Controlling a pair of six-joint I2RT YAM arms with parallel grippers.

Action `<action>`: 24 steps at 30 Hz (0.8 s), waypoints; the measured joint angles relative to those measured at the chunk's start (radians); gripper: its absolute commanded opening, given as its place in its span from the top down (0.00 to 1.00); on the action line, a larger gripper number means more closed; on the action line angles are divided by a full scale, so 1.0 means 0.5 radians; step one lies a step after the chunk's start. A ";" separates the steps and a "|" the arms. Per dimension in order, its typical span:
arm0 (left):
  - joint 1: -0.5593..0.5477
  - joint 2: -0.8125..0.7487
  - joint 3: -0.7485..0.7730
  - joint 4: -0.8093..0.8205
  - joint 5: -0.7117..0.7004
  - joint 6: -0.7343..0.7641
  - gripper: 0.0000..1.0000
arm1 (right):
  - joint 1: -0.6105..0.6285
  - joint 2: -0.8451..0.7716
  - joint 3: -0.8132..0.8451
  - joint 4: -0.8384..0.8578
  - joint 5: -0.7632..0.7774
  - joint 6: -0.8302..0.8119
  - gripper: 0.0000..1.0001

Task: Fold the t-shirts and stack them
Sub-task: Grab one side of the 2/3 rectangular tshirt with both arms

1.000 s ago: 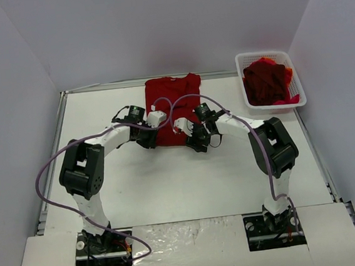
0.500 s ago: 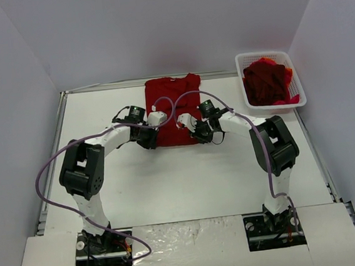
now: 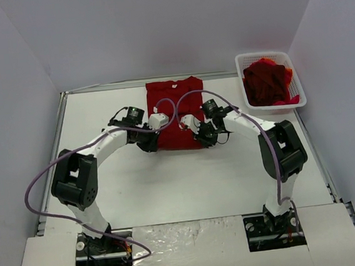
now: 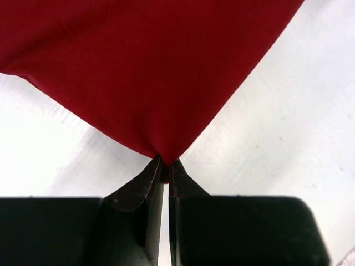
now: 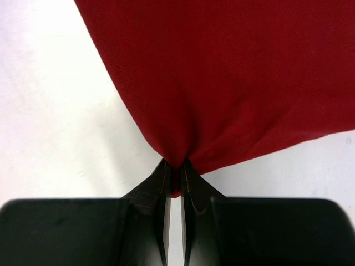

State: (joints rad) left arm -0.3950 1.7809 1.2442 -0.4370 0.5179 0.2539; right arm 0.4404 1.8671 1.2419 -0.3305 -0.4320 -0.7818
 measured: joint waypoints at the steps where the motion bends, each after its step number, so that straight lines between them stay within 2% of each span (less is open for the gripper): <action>1: -0.005 -0.049 -0.027 -0.014 0.008 0.010 0.98 | 0.002 -0.033 -0.001 -0.041 -0.011 0.000 1.00; 13: -0.033 -0.410 -0.159 -0.362 0.127 0.194 0.98 | 0.120 -0.336 -0.026 -0.421 -0.099 0.007 1.00; 24: -0.063 -0.690 -0.189 -0.779 0.317 0.481 0.98 | 0.161 -0.560 -0.043 -0.717 -0.227 -0.031 1.00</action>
State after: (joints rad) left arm -0.4267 1.4357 1.1496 -0.8265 0.6765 0.4942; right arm 0.5209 1.5871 1.2205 -0.6891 -0.5457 -0.7975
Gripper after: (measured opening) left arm 0.046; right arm 0.042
